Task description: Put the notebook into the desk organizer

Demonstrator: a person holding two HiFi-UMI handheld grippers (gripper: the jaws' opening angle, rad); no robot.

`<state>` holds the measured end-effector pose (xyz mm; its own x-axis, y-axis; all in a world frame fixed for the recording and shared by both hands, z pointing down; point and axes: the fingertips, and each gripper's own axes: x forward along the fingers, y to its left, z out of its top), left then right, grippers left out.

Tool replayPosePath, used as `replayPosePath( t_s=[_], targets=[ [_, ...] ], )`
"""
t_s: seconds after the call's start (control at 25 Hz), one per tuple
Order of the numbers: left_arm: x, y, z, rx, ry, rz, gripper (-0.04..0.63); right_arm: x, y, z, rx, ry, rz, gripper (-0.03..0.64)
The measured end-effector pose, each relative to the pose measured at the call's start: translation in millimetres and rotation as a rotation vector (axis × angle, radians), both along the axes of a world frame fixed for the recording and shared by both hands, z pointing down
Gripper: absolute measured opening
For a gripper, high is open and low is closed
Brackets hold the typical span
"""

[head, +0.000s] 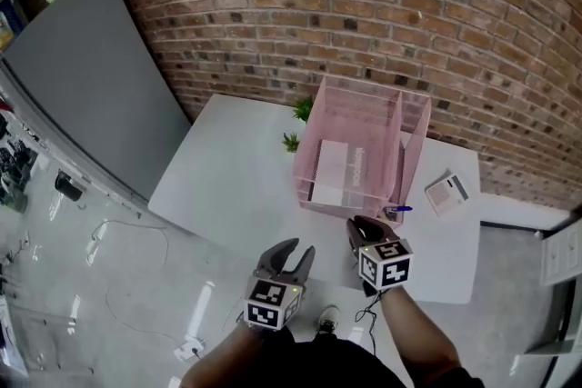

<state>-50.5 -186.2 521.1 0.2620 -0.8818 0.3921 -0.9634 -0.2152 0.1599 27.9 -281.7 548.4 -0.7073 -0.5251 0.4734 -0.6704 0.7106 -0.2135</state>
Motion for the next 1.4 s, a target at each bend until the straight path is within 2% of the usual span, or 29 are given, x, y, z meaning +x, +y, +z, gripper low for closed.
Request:
replayPosePath(
  t_s=[0.24,0.4,0.52,0.72,1.04,1.4],
  targets=[
    [-15,42,-14,0.017,-0.008,-0.068,0.123,-10,39,-12,0.022,-0.040,-0.047,0.005],
    [-29,65,-26,0.051,-0.014,-0.078,0.093,-22,65,-26,0.061,-0.070,-0.054,0.005],
    [-39,86,-34,0.076,-0.016,-0.075,0.046,-27,91,-37,0.083,-0.087,-0.047,0.005],
    [-52,135,-43,0.099,-0.012,-0.025,0.009,-34,151,-52,0.108,-0.109,-0.003,0.003],
    [-54,215,-50,0.137,0.001,0.078,0.006,-30,259,-67,0.152,-0.092,0.062,0.003],
    [-30,253,-51,0.133,0.054,0.129,0.006,2,312,-81,0.187,-0.037,0.131,0.003]
  ],
)
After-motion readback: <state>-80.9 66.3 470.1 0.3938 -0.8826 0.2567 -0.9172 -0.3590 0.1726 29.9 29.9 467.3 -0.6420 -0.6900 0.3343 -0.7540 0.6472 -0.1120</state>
